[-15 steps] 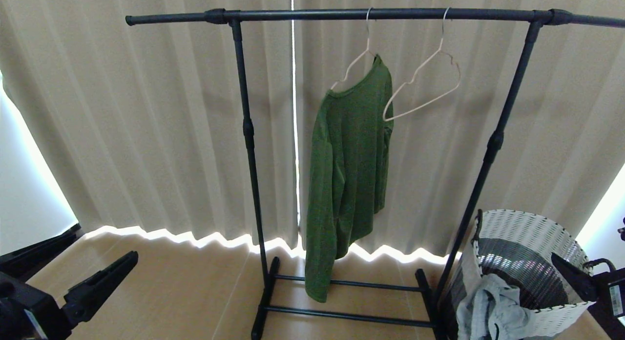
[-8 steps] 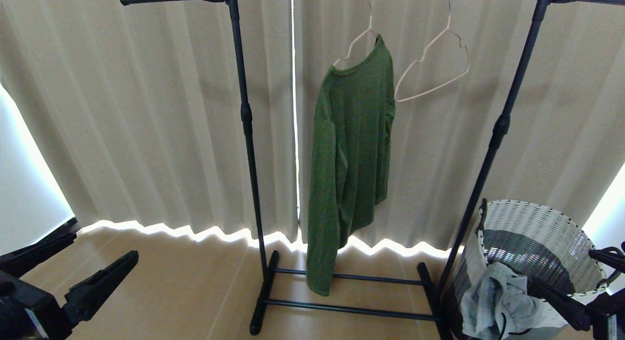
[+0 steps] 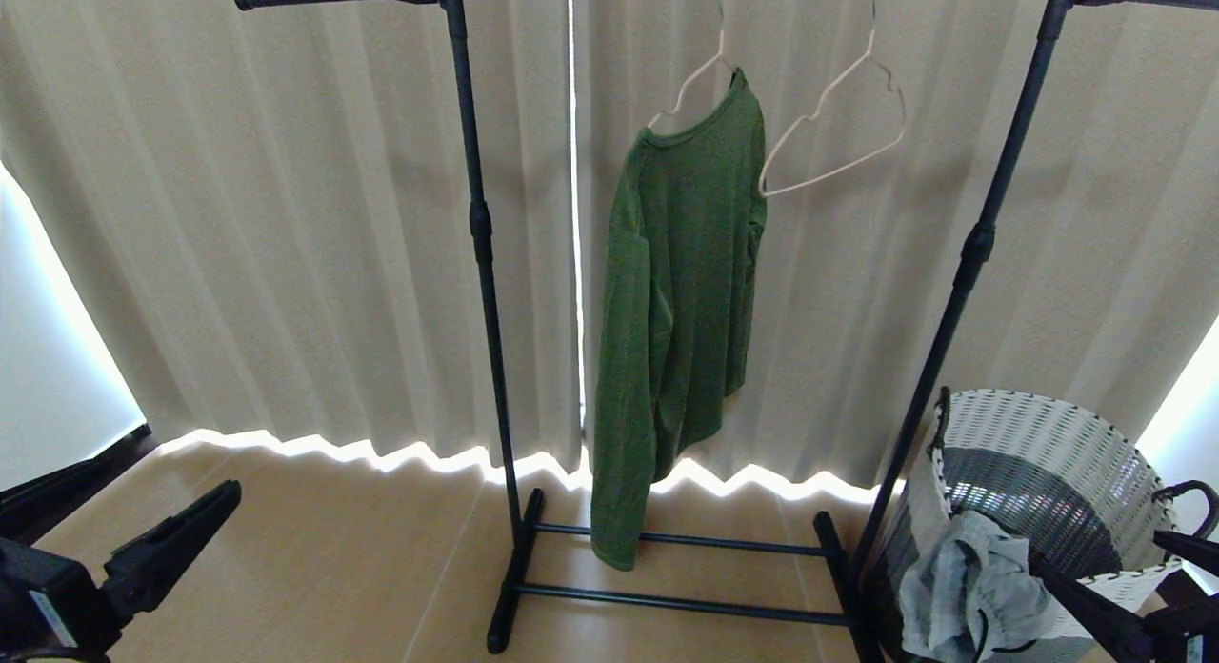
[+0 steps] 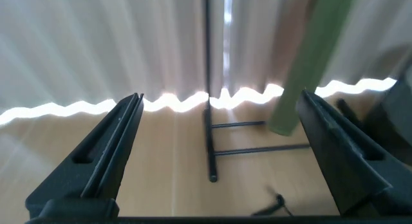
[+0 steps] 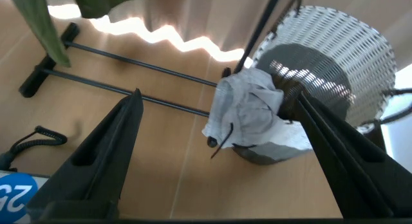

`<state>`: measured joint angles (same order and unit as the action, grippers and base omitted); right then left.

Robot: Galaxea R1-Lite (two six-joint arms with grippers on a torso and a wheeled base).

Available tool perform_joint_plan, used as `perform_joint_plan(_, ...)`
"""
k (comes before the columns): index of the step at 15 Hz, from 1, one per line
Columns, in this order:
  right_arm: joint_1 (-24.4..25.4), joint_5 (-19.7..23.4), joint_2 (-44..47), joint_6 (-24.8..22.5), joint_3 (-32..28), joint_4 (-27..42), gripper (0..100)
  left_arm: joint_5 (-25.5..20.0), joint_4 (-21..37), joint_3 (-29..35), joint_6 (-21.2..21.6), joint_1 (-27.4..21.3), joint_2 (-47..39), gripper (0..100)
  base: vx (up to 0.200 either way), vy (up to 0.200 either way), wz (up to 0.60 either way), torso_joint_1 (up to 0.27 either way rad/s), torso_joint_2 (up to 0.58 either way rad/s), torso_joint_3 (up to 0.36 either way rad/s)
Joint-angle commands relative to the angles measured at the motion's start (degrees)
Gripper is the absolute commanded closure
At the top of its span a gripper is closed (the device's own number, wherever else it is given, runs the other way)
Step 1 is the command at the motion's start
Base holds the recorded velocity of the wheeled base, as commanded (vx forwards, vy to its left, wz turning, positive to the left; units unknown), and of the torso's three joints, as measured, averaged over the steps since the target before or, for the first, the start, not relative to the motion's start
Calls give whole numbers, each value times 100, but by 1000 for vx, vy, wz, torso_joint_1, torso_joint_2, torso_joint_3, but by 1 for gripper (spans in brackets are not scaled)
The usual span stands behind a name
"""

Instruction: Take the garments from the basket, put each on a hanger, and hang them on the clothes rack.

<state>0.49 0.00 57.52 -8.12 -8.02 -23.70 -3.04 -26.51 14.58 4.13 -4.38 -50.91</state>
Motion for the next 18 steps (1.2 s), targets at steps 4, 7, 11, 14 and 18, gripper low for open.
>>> perform_joint_plan(4,-93,-79,-65,-5,90,14,0,-13,-91,-96,9,192,186,0,0,0,0,0,0,0)
perform_joint_plan(7,-93,-79,-74,-5,99,14,0,-66,-91,-113,35,174,169,0,0,0,0,0,0,0)
perform_joint_plan(11,-93,-79,-74,-5,125,6,0,-136,-82,-113,53,183,186,0,0,0,0,0,0,0)
perform_joint_plan(14,-93,-79,-109,-5,134,6,0,-145,-82,-166,61,174,186,0,0,-200,0,1,-1,2)
perform_joint_plan(18,-93,-79,-118,-5,125,6,0,-145,-82,-166,70,174,195,0,0,-200,0,0,4,5)
